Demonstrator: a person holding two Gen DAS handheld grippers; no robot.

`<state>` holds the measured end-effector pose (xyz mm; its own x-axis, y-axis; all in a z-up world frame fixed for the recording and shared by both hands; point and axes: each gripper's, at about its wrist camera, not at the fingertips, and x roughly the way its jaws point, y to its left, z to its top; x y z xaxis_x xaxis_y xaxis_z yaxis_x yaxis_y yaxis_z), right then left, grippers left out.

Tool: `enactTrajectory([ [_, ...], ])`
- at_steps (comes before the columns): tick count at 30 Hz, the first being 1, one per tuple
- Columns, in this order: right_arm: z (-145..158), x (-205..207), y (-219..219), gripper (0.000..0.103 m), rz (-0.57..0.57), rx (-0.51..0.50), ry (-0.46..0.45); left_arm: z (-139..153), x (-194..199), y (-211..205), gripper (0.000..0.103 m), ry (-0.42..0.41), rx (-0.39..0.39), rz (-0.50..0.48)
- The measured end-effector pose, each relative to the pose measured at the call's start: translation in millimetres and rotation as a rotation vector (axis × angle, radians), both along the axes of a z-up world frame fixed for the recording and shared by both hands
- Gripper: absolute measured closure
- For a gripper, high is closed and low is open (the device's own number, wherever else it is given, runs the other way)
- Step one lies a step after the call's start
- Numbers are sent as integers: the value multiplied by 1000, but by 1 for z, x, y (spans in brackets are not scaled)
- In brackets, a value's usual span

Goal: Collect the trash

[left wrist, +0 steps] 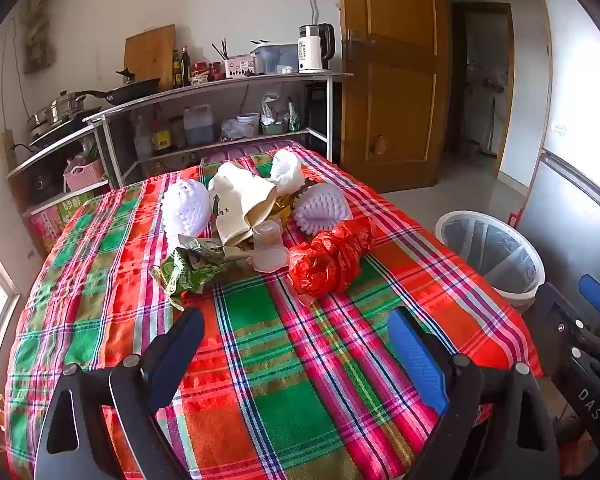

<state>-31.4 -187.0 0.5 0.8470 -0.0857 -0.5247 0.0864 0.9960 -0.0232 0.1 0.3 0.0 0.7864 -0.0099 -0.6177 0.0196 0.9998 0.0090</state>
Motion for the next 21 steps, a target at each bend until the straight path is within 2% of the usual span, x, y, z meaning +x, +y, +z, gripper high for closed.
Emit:
enactTrajectory([
  [9,-2,-2,-10,33,-1,-3,0,1,5,10,9,-4,-3,-4],
  [11,-4,2,-12,33,-1,-6,0,1,-1,-1,9,-12,9,-1],
  [21,0,-2,-8,33,-27,-4,4,0,-1,-3,9,-7,12,0],
])
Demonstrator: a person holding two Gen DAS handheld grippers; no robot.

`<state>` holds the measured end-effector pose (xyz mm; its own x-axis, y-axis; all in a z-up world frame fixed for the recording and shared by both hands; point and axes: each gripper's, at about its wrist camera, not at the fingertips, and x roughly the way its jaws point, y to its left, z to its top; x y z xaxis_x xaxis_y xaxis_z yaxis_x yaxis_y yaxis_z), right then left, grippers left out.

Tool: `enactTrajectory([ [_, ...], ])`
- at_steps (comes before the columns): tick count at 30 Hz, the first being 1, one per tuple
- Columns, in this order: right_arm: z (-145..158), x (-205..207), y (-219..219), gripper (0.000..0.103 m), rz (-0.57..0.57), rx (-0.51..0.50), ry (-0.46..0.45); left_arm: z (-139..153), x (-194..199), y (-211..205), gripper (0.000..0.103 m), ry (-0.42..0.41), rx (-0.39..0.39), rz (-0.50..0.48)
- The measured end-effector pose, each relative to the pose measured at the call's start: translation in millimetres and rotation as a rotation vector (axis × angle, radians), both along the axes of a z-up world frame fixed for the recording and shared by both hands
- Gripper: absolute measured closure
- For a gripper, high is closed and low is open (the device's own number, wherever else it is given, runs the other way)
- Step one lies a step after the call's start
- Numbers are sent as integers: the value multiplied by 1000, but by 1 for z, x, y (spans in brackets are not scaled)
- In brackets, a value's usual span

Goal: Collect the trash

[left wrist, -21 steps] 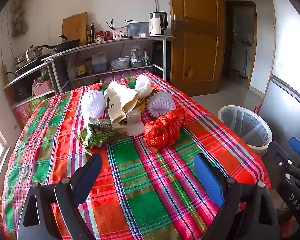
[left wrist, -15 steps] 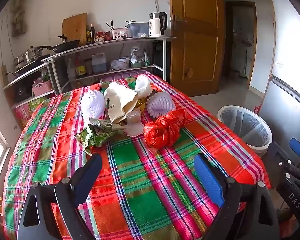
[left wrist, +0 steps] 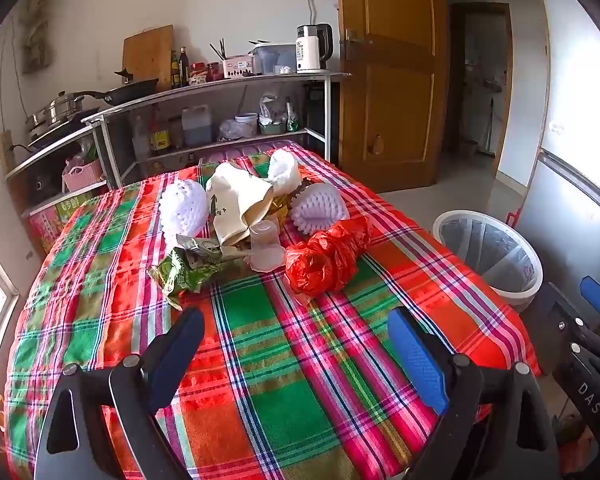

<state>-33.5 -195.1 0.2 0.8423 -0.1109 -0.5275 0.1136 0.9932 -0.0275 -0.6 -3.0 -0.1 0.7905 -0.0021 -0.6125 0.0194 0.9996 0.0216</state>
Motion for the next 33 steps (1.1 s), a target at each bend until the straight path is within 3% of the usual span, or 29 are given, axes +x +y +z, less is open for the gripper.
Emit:
enactTrajectory([
  [33,-3,2,2,33,-7,-1,8,-1,1,5,9,9,-7,4],
])
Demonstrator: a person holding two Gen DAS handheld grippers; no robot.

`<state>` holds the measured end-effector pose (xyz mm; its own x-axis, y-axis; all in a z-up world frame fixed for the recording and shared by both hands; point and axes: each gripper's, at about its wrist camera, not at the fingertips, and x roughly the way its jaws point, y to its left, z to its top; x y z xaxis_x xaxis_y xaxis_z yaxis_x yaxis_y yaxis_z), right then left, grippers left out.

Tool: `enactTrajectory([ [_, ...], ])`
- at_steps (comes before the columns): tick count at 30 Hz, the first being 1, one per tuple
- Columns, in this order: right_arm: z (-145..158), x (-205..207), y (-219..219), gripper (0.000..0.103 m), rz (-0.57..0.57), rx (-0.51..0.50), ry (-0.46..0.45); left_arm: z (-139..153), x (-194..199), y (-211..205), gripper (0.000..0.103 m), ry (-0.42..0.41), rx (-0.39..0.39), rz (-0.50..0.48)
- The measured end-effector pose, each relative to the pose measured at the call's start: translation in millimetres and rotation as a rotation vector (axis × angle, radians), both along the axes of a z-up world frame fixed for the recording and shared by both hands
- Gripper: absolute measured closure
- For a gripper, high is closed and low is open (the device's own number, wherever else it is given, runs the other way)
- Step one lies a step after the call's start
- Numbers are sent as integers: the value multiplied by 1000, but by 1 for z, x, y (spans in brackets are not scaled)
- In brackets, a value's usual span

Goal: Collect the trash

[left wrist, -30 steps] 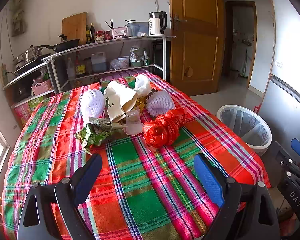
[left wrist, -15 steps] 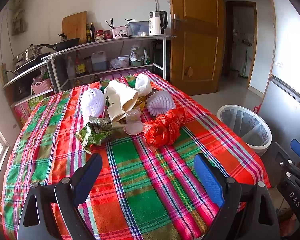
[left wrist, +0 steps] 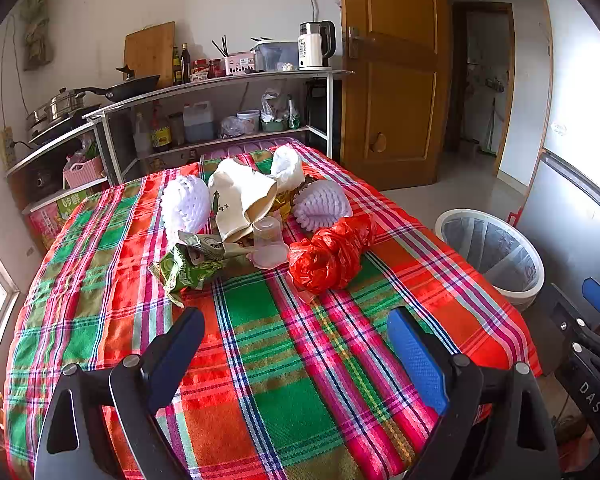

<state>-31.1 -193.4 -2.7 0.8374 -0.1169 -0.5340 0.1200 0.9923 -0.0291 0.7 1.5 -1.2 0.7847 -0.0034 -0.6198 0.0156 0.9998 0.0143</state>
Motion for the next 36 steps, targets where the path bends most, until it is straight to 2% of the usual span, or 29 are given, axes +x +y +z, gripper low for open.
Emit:
enactTrajectory([
  [36,0,-2,0,33,-2,0,3,-1,-1,1,9,-2,3,5],
])
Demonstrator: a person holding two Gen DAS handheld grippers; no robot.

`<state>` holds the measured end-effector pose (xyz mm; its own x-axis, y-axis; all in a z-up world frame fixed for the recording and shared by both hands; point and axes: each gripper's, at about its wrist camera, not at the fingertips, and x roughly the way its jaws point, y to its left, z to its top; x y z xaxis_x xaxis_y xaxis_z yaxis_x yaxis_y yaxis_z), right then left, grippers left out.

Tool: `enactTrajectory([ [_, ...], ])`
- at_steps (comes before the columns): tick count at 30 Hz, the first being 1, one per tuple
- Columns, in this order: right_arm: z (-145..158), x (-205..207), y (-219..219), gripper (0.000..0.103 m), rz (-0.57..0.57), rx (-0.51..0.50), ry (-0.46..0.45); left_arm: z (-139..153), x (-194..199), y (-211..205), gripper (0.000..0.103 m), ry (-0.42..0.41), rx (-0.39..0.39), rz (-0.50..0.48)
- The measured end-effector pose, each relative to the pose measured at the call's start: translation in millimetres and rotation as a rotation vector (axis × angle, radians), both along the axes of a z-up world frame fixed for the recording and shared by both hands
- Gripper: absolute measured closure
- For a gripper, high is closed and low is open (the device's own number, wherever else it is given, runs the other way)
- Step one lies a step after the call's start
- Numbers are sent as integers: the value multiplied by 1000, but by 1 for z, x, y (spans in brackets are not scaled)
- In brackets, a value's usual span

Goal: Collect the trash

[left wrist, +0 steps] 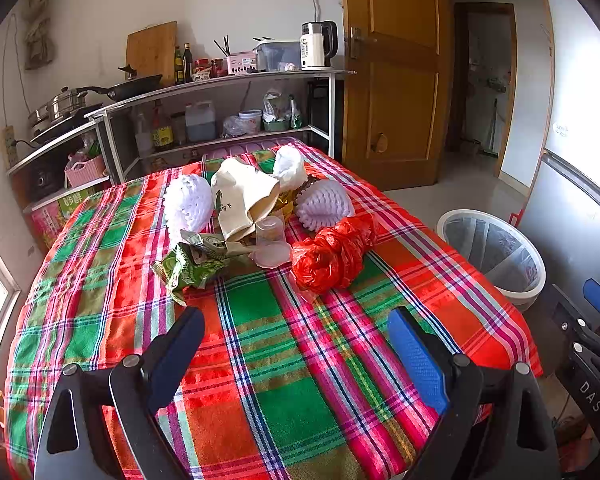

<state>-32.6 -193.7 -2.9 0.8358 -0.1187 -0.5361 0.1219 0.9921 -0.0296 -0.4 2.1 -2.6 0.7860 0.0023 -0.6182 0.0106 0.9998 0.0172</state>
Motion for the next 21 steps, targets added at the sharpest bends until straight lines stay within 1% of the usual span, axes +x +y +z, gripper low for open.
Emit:
enactTrajectory([
  [12,-1,1,0,33,8,3,4,1,1,2,9,3,1,3],
  [15,-2,5,1,33,26,11,11,1,2,6,9,2,-7,2],
  [21,-6,18,13,33,109,48,24,0,10,26,9,6,-44,28],
])
